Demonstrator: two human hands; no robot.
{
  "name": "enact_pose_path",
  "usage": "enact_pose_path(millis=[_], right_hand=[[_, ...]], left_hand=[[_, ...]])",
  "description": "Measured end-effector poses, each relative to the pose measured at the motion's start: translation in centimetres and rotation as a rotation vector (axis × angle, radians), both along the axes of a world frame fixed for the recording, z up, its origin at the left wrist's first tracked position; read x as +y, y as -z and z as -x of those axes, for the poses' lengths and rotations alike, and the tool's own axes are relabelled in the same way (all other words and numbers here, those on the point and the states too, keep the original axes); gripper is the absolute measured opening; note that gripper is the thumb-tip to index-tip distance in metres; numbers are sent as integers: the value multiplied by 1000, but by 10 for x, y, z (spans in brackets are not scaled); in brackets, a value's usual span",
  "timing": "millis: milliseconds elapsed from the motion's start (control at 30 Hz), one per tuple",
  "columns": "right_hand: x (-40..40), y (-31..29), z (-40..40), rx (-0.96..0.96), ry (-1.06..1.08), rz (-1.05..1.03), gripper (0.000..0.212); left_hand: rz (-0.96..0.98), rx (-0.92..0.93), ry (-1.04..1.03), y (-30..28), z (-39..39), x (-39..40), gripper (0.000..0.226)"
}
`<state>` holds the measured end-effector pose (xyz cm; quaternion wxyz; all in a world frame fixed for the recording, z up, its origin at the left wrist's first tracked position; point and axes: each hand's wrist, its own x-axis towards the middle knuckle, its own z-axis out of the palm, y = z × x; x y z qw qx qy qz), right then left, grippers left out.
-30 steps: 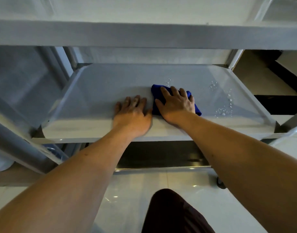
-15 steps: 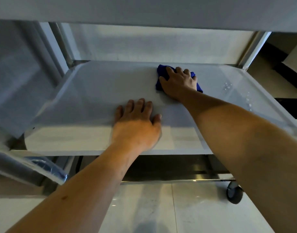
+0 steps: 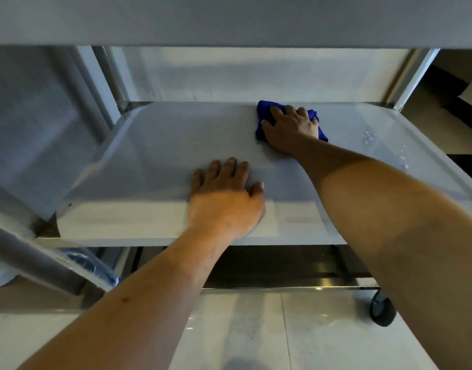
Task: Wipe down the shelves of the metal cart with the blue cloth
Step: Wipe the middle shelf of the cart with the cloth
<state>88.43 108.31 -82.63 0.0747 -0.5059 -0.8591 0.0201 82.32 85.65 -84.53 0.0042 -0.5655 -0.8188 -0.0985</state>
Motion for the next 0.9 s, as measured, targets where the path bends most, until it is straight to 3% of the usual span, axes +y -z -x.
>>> enact_pose_path(millis=[433, 733, 900], right_hand=[[-158, 3, -119, 22, -71, 32, 60], [-196, 2, -153, 59, -34, 9, 57], [-197, 2, -173, 55, -9, -17, 57]], left_hand=[[67, -99, -14, -6, 10, -11, 67], [130, 21, 14, -34, 4, -32, 53], [65, -34, 39, -50, -45, 5, 55]])
